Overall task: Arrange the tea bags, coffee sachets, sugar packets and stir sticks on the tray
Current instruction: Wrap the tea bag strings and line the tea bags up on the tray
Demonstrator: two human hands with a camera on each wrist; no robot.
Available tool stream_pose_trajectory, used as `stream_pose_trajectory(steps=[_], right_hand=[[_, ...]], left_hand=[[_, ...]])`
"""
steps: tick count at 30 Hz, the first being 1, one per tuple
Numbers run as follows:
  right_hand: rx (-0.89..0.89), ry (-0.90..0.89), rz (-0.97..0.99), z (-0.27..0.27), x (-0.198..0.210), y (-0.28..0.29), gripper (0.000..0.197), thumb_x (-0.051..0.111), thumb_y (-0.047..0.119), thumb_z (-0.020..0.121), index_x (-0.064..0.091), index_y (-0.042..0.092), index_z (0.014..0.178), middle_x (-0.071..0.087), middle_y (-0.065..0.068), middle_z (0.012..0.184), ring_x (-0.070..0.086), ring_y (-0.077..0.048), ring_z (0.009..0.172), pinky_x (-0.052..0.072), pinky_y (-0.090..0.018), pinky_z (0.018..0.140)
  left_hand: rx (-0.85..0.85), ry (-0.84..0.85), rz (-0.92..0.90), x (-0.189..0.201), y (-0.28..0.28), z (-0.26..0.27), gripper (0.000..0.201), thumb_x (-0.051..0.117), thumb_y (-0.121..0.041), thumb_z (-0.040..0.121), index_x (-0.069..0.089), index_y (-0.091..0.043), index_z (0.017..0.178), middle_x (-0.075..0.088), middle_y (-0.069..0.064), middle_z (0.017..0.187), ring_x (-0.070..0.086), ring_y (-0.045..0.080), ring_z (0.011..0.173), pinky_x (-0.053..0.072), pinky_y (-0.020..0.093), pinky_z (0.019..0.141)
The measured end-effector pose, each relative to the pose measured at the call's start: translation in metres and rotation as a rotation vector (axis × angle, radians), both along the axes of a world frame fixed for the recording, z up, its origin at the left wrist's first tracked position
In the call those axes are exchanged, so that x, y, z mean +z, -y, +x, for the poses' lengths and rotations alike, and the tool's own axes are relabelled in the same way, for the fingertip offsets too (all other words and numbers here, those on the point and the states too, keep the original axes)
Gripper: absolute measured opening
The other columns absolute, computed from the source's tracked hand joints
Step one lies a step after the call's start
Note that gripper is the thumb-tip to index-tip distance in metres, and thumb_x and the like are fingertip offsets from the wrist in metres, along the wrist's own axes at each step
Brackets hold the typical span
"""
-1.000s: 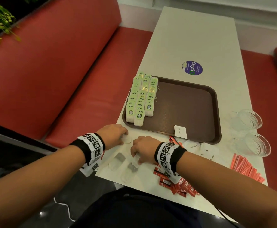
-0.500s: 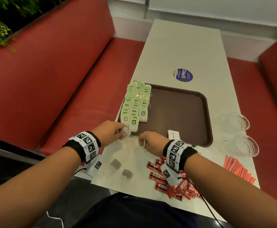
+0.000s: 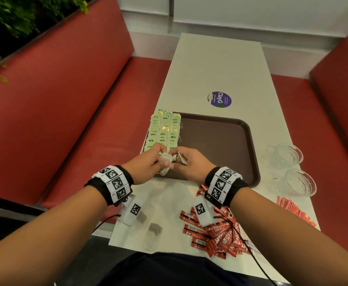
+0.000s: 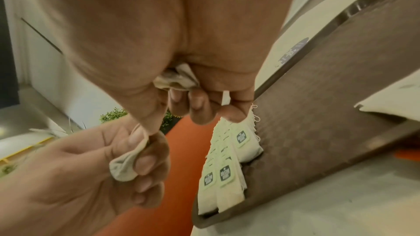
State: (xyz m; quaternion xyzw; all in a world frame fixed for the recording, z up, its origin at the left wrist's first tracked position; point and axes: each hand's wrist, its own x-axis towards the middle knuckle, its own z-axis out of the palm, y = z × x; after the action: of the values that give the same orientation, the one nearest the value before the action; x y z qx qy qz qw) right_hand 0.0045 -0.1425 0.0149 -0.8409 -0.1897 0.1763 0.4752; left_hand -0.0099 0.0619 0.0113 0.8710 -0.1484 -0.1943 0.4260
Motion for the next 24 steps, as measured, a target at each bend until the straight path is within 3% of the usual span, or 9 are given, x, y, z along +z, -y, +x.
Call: stream_pose_trajectory(steps=[3, 6, 9, 11, 14, 18, 21, 24], right_hand=[[-0.016, 0.002, -0.024, 0.004, 0.000, 0.002, 0.015, 0.072, 0.031, 0.090, 0.069, 0.019, 0.098, 0.064, 0.004, 0.079, 0.051, -0.006, 0.067, 0.043, -0.023, 0.066], [-0.041, 0.016, -0.038, 0.006, 0.001, 0.003, 0.018, 0.069, 0.035, 0.092, 0.069, 0.018, 0.094, 0.062, 0.009, 0.078, 0.051, 0.000, 0.065, 0.039, -0.014, 0.062], [-0.053, 0.043, -0.046, 0.006, 0.000, 0.001, 0.019, 0.066, 0.034, 0.094, 0.065, 0.016, 0.098, 0.064, 0.005, 0.085, 0.057, -0.010, 0.075, 0.046, -0.026, 0.069], [-0.035, 0.037, -0.055, 0.007, 0.000, -0.002, 0.017, 0.063, 0.031, 0.095, 0.062, 0.015, 0.101, 0.064, 0.003, 0.089, 0.056, -0.013, 0.079, 0.046, -0.029, 0.072], [0.017, 0.006, -0.074, 0.007, 0.005, -0.005, 0.017, 0.062, 0.028, 0.095, 0.056, 0.015, 0.104, 0.062, -0.002, 0.088, 0.052, -0.013, 0.075, 0.043, -0.028, 0.067], [-0.001, 0.018, -0.083, 0.008, 0.008, -0.007, 0.013, 0.056, 0.019, 0.096, 0.050, 0.016, 0.107, 0.059, 0.003, 0.084, 0.052, -0.009, 0.071, 0.041, -0.025, 0.061], [-0.051, 0.037, -0.095, 0.010, 0.010, -0.008, 0.013, 0.053, 0.020, 0.098, 0.048, 0.014, 0.108, 0.057, 0.005, 0.083, 0.051, -0.008, 0.069, 0.040, -0.025, 0.059], [-0.085, 0.050, -0.094, 0.012, 0.012, -0.012, 0.014, 0.054, 0.019, 0.096, 0.048, 0.011, 0.106, 0.060, -0.002, 0.090, 0.056, -0.016, 0.075, 0.045, -0.033, 0.063]], left_hand=[[0.048, 0.004, -0.039, 0.001, 0.004, 0.004, 0.020, 0.061, -0.039, 0.096, 0.041, -0.036, 0.100, 0.072, -0.003, 0.083, 0.055, 0.012, 0.067, 0.046, 0.036, 0.066], [0.118, 0.105, -0.035, 0.002, 0.006, 0.008, 0.021, 0.071, -0.040, 0.088, 0.056, -0.027, 0.095, 0.070, -0.005, 0.084, 0.057, 0.007, 0.073, 0.047, 0.030, 0.070], [0.259, 0.245, -0.002, 0.003, 0.007, 0.011, 0.030, 0.084, -0.039, 0.075, 0.059, -0.026, 0.087, 0.061, -0.010, 0.078, 0.049, 0.007, 0.066, 0.042, 0.024, 0.063], [0.305, 0.270, -0.007, 0.002, 0.009, 0.013, 0.032, 0.087, -0.032, 0.071, 0.058, -0.023, 0.080, 0.058, -0.006, 0.071, 0.044, 0.008, 0.061, 0.041, 0.026, 0.060], [0.313, 0.219, -0.034, 0.003, 0.013, 0.015, 0.022, 0.086, -0.020, 0.073, 0.064, -0.020, 0.075, 0.067, 0.001, 0.071, 0.053, 0.010, 0.063, 0.050, 0.034, 0.065], [0.325, 0.205, -0.128, 0.007, 0.017, 0.018, 0.018, 0.084, -0.017, 0.078, 0.066, -0.023, 0.080, 0.070, -0.003, 0.075, 0.061, 0.008, 0.068, 0.051, 0.026, 0.069], [0.342, 0.258, -0.119, 0.010, 0.018, 0.021, 0.020, 0.083, -0.019, 0.079, 0.064, -0.025, 0.079, 0.069, -0.001, 0.076, 0.062, 0.014, 0.069, 0.052, 0.024, 0.068], [0.294, 0.259, -0.100, 0.016, 0.022, 0.020, 0.011, 0.078, -0.026, 0.085, 0.070, -0.021, 0.079, 0.071, -0.007, 0.073, 0.065, 0.007, 0.068, 0.052, 0.021, 0.068]])
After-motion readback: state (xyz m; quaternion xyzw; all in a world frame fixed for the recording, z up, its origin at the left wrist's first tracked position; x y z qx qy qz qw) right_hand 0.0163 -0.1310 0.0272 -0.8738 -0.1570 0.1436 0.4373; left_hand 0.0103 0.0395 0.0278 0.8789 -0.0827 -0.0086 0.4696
